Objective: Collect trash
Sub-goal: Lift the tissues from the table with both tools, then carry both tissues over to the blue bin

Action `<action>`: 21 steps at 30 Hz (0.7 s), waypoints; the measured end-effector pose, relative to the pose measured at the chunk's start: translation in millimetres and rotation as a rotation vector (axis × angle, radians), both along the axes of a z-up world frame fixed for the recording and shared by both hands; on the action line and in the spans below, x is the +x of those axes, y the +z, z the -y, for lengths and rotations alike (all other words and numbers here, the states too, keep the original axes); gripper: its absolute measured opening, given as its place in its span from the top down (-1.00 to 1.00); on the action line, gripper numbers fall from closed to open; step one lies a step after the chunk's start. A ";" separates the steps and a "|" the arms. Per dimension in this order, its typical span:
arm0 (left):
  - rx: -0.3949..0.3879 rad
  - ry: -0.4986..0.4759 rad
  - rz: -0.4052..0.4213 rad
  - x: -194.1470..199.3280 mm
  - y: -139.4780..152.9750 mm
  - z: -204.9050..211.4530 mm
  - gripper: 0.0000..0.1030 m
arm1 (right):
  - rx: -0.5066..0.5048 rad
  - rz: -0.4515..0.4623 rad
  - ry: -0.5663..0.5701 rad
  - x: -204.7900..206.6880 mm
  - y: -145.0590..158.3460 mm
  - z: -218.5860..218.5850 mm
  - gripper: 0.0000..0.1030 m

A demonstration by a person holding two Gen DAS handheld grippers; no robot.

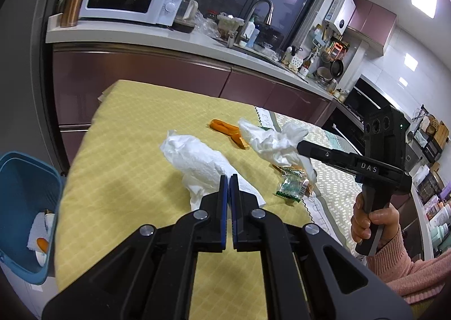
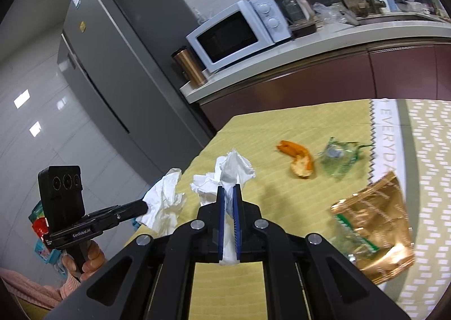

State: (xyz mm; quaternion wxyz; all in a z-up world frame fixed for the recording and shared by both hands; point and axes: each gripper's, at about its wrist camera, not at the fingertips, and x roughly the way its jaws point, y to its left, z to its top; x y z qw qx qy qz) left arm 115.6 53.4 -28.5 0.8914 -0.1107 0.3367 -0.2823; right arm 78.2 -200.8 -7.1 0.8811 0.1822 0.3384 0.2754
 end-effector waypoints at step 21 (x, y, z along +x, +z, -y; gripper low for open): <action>-0.031 0.153 0.037 -37.0 7.9 -85.0 0.95 | -0.007 -0.007 0.172 8.2 1.1 -80.8 0.90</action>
